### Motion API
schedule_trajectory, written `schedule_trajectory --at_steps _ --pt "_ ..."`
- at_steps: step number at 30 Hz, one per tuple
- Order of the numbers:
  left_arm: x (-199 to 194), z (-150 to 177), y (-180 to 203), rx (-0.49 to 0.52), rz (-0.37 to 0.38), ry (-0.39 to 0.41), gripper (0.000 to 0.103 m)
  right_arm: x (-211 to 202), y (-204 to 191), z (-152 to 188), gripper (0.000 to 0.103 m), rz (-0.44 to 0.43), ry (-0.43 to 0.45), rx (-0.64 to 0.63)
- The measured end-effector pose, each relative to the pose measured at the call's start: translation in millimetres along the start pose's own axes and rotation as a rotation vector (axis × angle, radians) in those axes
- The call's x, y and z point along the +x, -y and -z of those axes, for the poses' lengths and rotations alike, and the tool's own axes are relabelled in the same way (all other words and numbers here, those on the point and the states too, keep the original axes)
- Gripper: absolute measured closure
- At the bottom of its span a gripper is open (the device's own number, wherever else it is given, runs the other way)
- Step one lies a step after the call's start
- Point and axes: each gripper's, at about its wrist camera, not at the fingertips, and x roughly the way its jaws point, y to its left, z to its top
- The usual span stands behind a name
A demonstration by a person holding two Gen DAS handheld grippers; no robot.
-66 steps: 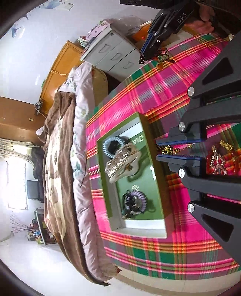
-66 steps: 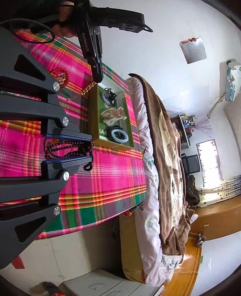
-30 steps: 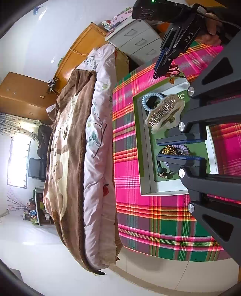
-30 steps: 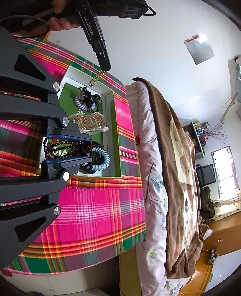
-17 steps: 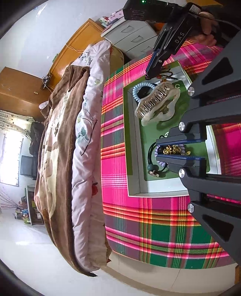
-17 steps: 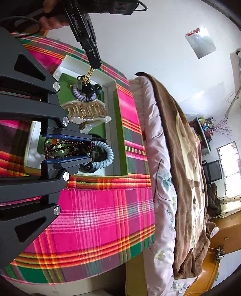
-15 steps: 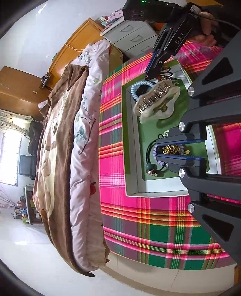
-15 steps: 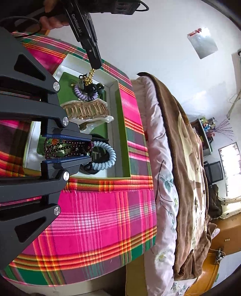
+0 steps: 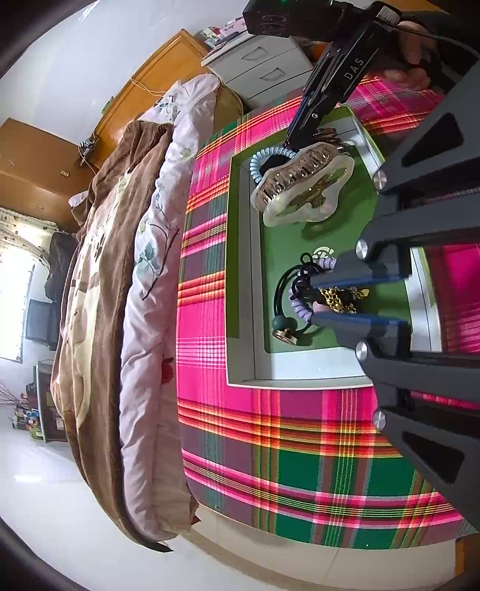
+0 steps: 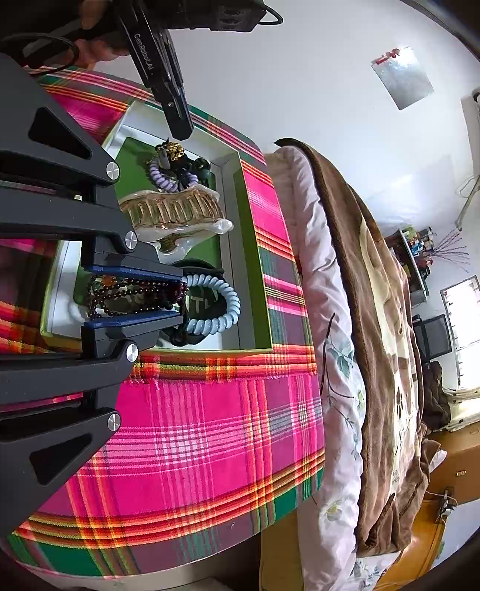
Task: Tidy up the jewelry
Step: 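Carry the gold chain and bead necklace into the box and open both tools, then move the right tool to the silver chain bracelet and grasp it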
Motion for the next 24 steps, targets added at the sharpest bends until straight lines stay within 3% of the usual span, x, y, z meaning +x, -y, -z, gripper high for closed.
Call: schedule_trajectory --at_steps 1,3,8,13,24 --pt "0 0 -1 -0.003 0.002 -0.001 0.072 0 0 1 0.085 0.000 0.000 0.000" --pt "0 1 -2 -0.008 0.007 0.001 0.064 0 0 1 0.085 -0.001 -0.003 0.001" --pt "-3 2 -3 -0.018 0.006 0.001 0.061 -4 -1 3 0.082 -0.006 0.006 0.007" --pt "-14 5 -1 -0.014 0.016 0.020 0.054 -15 -2 6 0.072 -0.007 0.027 0.010" --pt "-63 24 1 -0.034 0.019 0.092 0.040 -59 -12 21 0.070 -0.010 0.092 -0.008"
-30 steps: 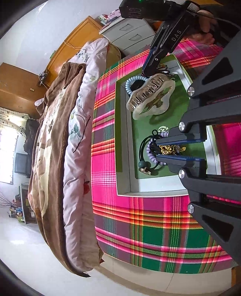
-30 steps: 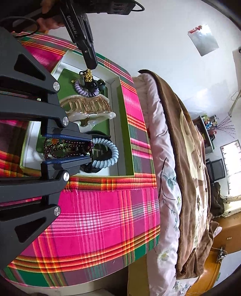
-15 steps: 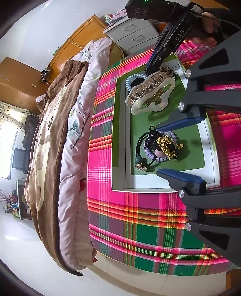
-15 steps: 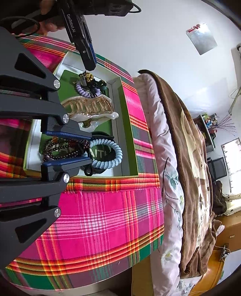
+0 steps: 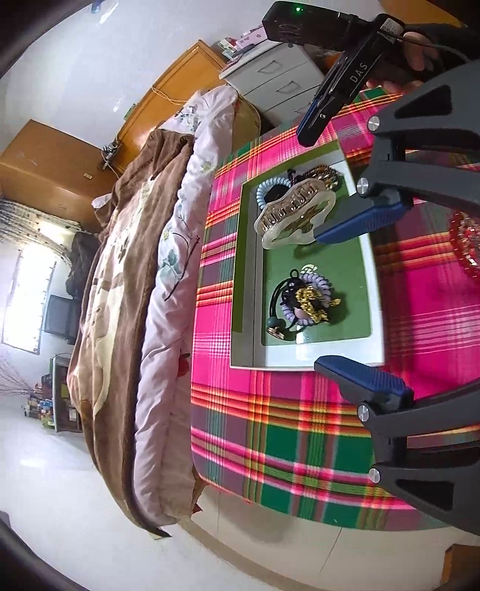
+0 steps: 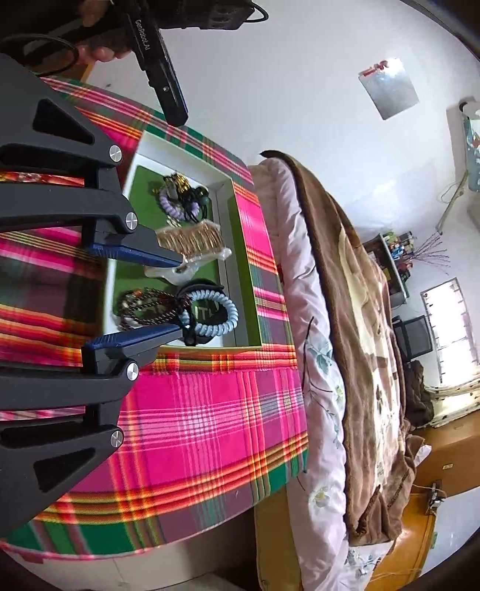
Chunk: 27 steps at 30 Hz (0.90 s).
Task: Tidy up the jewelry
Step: 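Move the right tool to the silver chain bracelet and grasp it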
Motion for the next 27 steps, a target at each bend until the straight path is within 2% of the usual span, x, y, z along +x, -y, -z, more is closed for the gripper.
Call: schedule_trajectory --at_steps 11,17,27 --pt "-50 53 -11 -0.024 -0.010 0.052 0.040 -36 -32 47 0.070 -0.064 -0.001 -0.125" --pt "-63 83 -23 -0.051 -0.013 0.053 0.040 -26 -72 81 0.070 -0.115 -0.079 -0.290" --pt "-74 114 -40 -0.094 -0.012 0.045 0.040 -3 -112 105 0.070 -0.180 -0.155 -0.420"
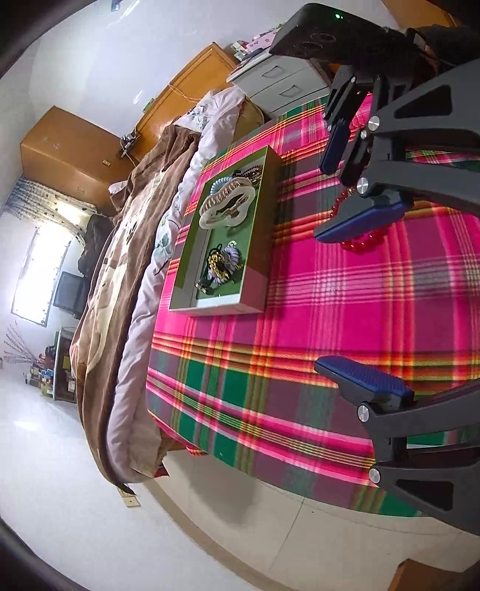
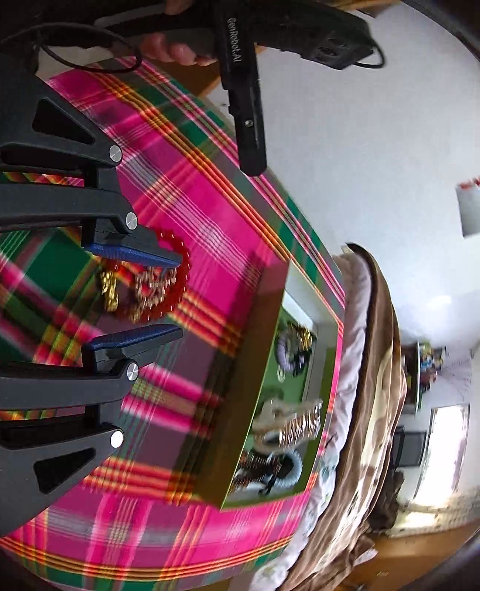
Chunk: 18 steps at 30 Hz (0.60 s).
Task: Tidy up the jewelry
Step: 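Move the right tool to the silver chain bracelet and grasp it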
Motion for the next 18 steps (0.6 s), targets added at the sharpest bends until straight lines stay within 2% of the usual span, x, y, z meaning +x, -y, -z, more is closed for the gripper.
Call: schedule_trajectory --at_steps 10,18 --pt "2 10 -9 -0.022 0.017 -0.020 0.040 27 -17 -1 0.070 0.020 -0.104 -0.131" --pt "8 13 -11 -0.028 0.023 -0.034 0.040 33 -28 -3 0.070 0.043 -0.151 -0.239"
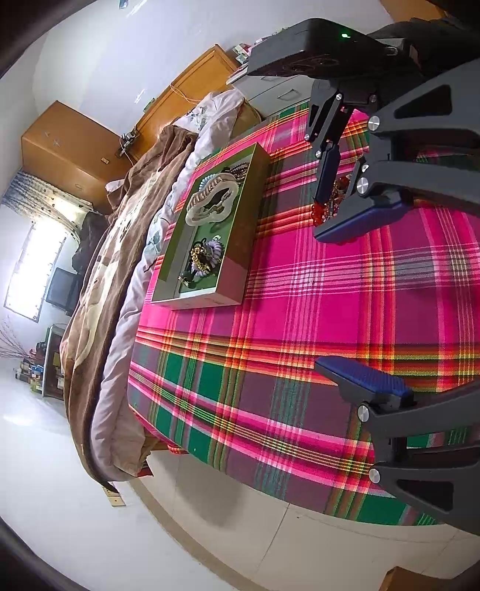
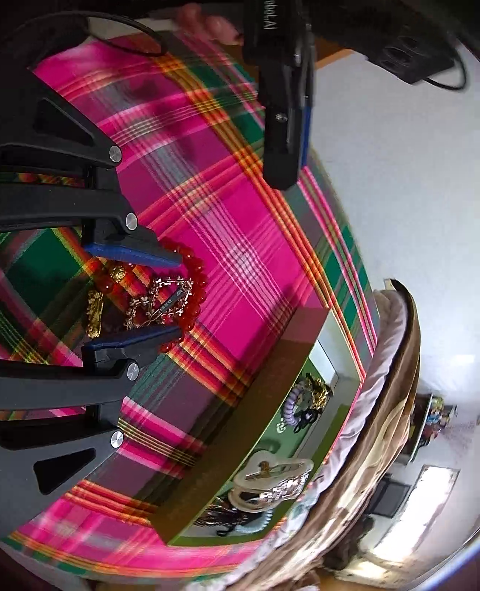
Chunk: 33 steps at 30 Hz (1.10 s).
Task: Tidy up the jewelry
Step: 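Move the right tool to the silver chain bracelet and grasp it, then grasp and lift the red bead bracelet with the left tool while the right holds the silver chain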
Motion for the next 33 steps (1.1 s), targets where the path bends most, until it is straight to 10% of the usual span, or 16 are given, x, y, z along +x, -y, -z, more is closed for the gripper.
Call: schedule_trajectory --at_steps 16,33 --pt "13 2 9 0.020 0.014 -0.035 0.040 1 -3 -1 0.073 0.040 -0.018 -0.009" --pt "34 -5 30 0.081 0.007 -0.087 0.040 -70 37 12 0.083 0.013 0.214 0.203"
